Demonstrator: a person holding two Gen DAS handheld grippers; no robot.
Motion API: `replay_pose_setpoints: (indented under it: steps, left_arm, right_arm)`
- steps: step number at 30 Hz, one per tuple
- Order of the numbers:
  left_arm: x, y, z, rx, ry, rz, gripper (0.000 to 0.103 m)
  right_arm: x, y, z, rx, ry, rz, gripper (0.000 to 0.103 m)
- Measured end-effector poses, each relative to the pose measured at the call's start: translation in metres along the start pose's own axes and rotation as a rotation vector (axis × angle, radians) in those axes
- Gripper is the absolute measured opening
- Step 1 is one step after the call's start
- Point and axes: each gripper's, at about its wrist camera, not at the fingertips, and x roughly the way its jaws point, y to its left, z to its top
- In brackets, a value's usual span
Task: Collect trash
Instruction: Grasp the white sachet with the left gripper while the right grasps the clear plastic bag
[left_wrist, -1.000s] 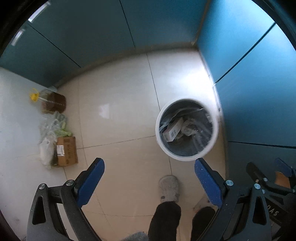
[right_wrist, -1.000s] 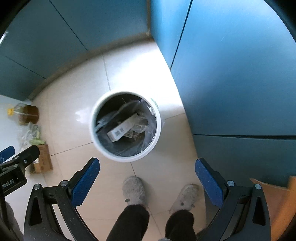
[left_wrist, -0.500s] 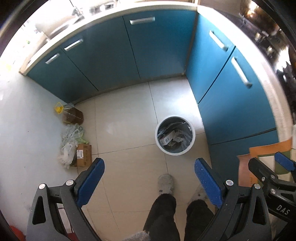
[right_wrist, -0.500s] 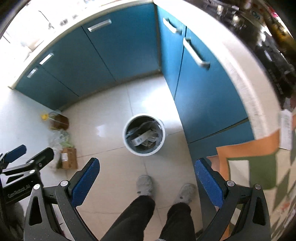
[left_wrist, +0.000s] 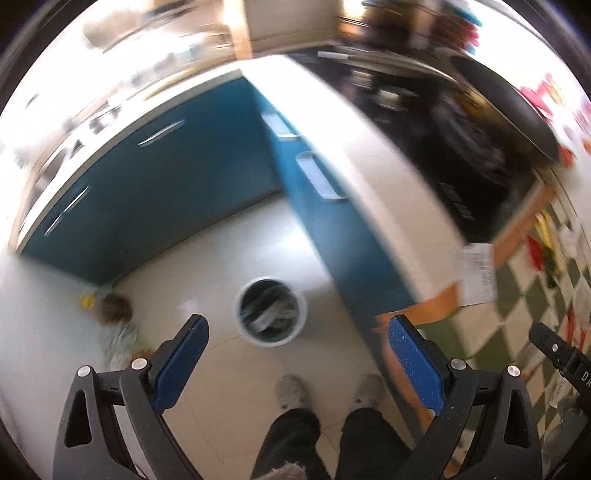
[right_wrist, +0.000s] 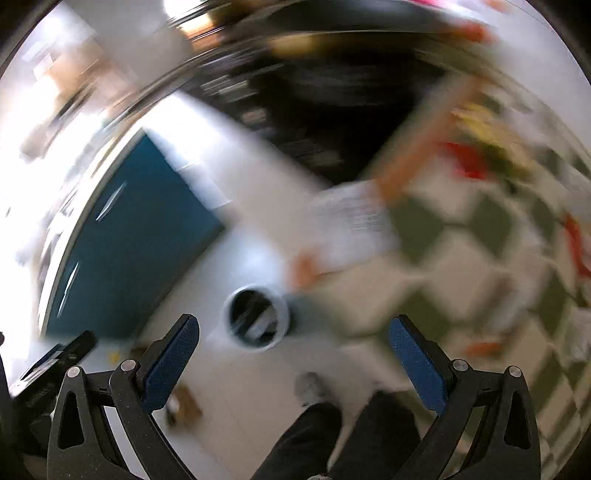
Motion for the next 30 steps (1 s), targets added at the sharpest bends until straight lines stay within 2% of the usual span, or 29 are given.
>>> replay_pose_setpoints:
  steps: [3, 5, 6, 9, 10, 11, 12, 15, 16, 17, 18, 19, 21, 25, 29, 30]
  left_arm:
    - [0.030, -0.072, 0.018, 0.072, 0.067, -0.050, 0.099]
    - [0.058, -0.112, 0.024, 0.094, 0.135, -0.078, 0.099]
    - [0.078, -0.132, 0.027, 0.094, 0.182, -0.096, 0.099]
    - [0.117, -0.160, 0.031, 0.059, 0.281, -0.134, 0.099]
    - [0.131, -0.167, 0.033, 0.036, 0.310, -0.142, 0.093]
    - [0.137, -0.171, 0.034, 0.029, 0.317, -0.138, 0.082]
    - [0.141, -0.176, 0.035, 0.032, 0.308, -0.110, 0.081]
    - [0.139, -0.188, 0.038, 0.060, 0.245, -0.069, 0.064]
    - [0.135, -0.191, 0.038, 0.069, 0.223, -0.072, 0.044]
    - [0.132, -0.196, 0.038, 0.084, 0.212, -0.059, 0.029]
    - [0.130, -0.201, 0.037, 0.109, 0.199, -0.027, 0.018]
    - [0.130, -0.204, 0.036, 0.133, 0.193, -0.008, 0.000]
    - [0.128, -0.200, 0.033, 0.144, 0.187, 0.006, 0.000]
    - [0.115, -0.194, 0.029, 0.158, 0.141, 0.021, 0.000]
    - [0.078, -0.177, 0.024, 0.178, 0.059, 0.009, 0.000]
    - [0.073, -0.174, 0.025, 0.179, 0.047, 0.007, 0.000]
  right_arm:
    - [0.015, -0.090, 0.013, 0.193, 0.040, -0.118, 0.103]
    - [0.030, -0.129, 0.015, 0.284, 0.087, -0.138, 0.103]
    - [0.038, -0.142, 0.015, 0.309, 0.105, -0.143, 0.103]
    - [0.059, -0.158, 0.019, 0.325, 0.129, -0.148, 0.100]
    - [0.064, -0.159, 0.021, 0.325, 0.136, -0.143, 0.095]
    - [0.069, -0.159, 0.024, 0.316, 0.141, -0.143, 0.092]
    - [0.073, -0.157, 0.026, 0.299, 0.143, -0.153, 0.086]
    - [0.076, -0.148, 0.032, 0.221, 0.107, -0.212, 0.077]
    - [0.076, -0.143, 0.034, 0.193, 0.097, -0.235, 0.070]
    - [0.075, -0.138, 0.035, 0.158, 0.076, -0.267, 0.063]
    - [0.074, -0.132, 0.037, 0.135, 0.058, -0.273, 0.048]
    - [0.073, -0.127, 0.039, 0.115, 0.044, -0.272, 0.030]
    - [0.072, -0.122, 0.039, 0.088, 0.032, -0.264, 0.009]
    - [0.067, -0.129, 0.042, 0.103, 0.012, -0.205, 0.006]
    - [0.041, -0.133, 0.039, 0.101, -0.031, -0.147, 0.005]
    - [0.023, -0.147, 0.039, 0.098, -0.041, -0.138, 0.005]
